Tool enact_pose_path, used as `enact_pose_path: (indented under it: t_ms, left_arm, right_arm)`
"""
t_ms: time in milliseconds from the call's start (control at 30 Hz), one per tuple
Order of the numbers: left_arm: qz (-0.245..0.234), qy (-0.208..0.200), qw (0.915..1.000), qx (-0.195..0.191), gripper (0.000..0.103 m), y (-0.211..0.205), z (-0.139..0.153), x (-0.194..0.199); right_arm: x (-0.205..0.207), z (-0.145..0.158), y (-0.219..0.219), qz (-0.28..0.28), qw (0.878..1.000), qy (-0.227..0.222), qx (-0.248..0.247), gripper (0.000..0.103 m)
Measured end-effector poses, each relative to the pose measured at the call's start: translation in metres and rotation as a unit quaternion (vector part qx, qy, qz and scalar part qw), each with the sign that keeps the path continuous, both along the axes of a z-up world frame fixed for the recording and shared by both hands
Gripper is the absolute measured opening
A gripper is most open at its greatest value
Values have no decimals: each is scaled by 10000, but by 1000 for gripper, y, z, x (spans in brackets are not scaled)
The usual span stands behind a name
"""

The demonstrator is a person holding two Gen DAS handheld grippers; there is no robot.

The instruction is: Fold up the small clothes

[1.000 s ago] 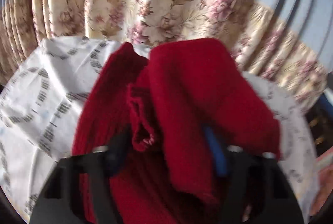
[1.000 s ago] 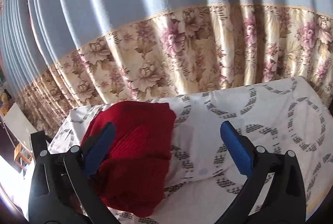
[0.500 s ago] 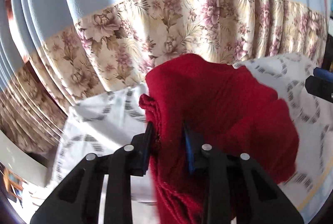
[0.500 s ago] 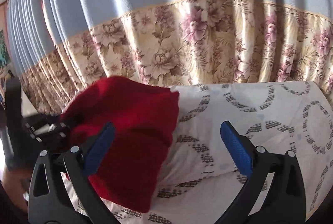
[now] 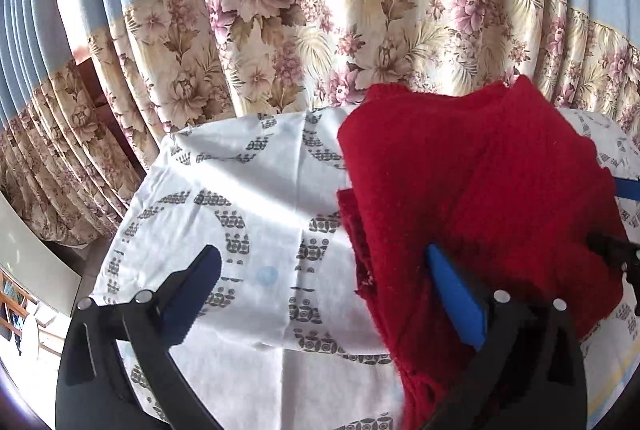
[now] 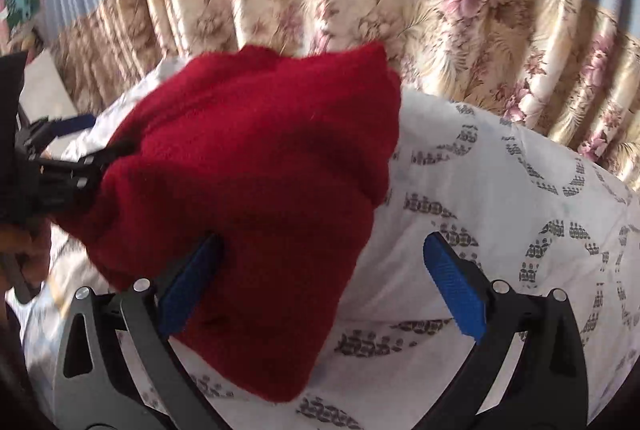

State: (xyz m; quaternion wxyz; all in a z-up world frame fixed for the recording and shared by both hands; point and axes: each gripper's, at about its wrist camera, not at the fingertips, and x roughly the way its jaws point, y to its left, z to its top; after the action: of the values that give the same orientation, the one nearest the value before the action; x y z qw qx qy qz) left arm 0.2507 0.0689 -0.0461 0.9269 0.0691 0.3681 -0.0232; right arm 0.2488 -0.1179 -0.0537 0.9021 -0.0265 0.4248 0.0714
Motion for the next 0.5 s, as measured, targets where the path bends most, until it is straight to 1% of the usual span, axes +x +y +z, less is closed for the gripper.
enact_pose_path:
  t_ms: [33,100,200,267,367,400,433,500]
  left_arm:
    - [46,7,10000,-8,102,1,-1,0]
    - [18,23,9999,-128,102,3,-1,1]
    - [-77,67,9996,-263,102,7,-2,-1]
    - [-92,51,9996,-275,102,11,-3,1]
    - [-123,-28,9995,-294,102,12,0,-1]
    - [-125,-61,9992,-365,102,13,3,-3]
    - [-145,-84,9988,-454,102,14,5,-4]
    - [-124,-239,9975,-649,102,18,15,-7]
  right_arm:
    - [0,-4,2,130,9998,146,-108,100]
    - [-3,-8,3,246,9992,201,-241,100]
    - [-6,-13,3,282,9990,281,-224,100]
    - [-7,-15,3,325,9988,312,-197,100]
    - [-7,-8,0,321,9993,195,-39,100]
    - [-7,-5,-3,321,9993,176,82,100]
    - [-7,0,-8,320,9989,165,305,100]
    - [-8,11,-15,229,9982,18,555,100]
